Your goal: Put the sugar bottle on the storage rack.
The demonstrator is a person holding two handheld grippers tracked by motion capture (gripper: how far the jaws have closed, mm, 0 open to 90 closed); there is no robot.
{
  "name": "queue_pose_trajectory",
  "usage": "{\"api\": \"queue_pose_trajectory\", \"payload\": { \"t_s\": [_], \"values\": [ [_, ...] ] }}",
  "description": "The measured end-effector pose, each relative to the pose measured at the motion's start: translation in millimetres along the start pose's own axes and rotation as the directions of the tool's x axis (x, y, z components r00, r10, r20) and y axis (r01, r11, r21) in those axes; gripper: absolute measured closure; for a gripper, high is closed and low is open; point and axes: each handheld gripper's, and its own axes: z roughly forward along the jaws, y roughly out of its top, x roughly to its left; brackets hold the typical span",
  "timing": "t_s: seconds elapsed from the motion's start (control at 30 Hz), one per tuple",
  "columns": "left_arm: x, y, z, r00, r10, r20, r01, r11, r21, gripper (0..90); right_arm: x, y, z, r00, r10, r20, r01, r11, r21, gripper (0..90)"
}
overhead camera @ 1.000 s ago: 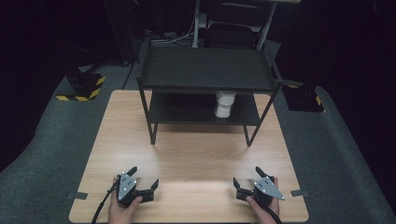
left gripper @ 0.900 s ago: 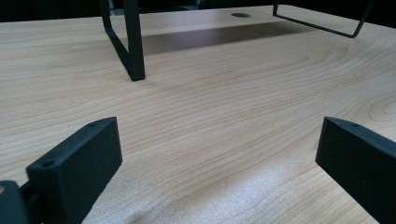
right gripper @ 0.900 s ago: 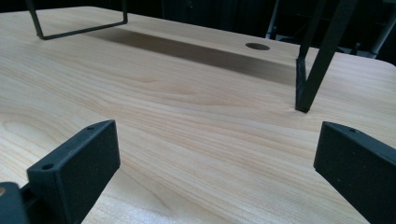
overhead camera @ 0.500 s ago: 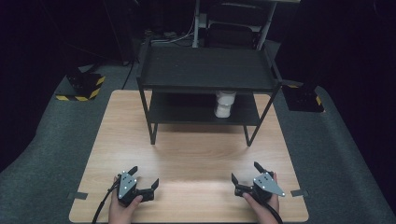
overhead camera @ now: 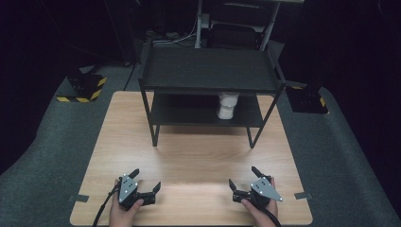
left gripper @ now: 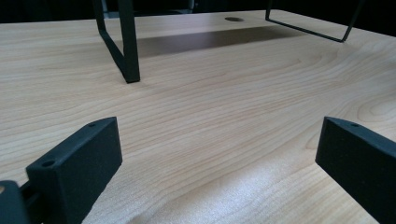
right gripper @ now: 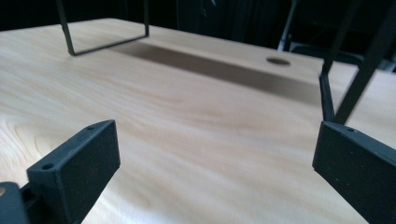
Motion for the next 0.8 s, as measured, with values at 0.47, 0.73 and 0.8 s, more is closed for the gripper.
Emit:
{"api": "queue_pose_trajectory", "payload": {
  "t_s": [0.47,0.73,0.8],
  "values": [
    [-0.8,0.9,0.5,1.0000,0.001,-0.004,-0.001,1.0000,0.005,0.7,-1.4,-11.8,-5.7,1.0000,0.007,0.003,-0.007,1.0000,-0.001,0.2],
    [0.2,1.7,0.8,1.0000,-0.003,0.000,0.003,1.0000,0.009,0.7,-0.7,-13.0,-5.7,1.0000,0.002,0.006,-0.002,1.0000,0.001,0.2],
    [0.3,1.9,1.2,1.0000,-0.005,0.001,0.005,0.9999,0.010,0.7,-1.1,-13.9,-6.3,0.9999,0.008,0.008,-0.008,1.0000,-0.003,0.2]
  ]
}}
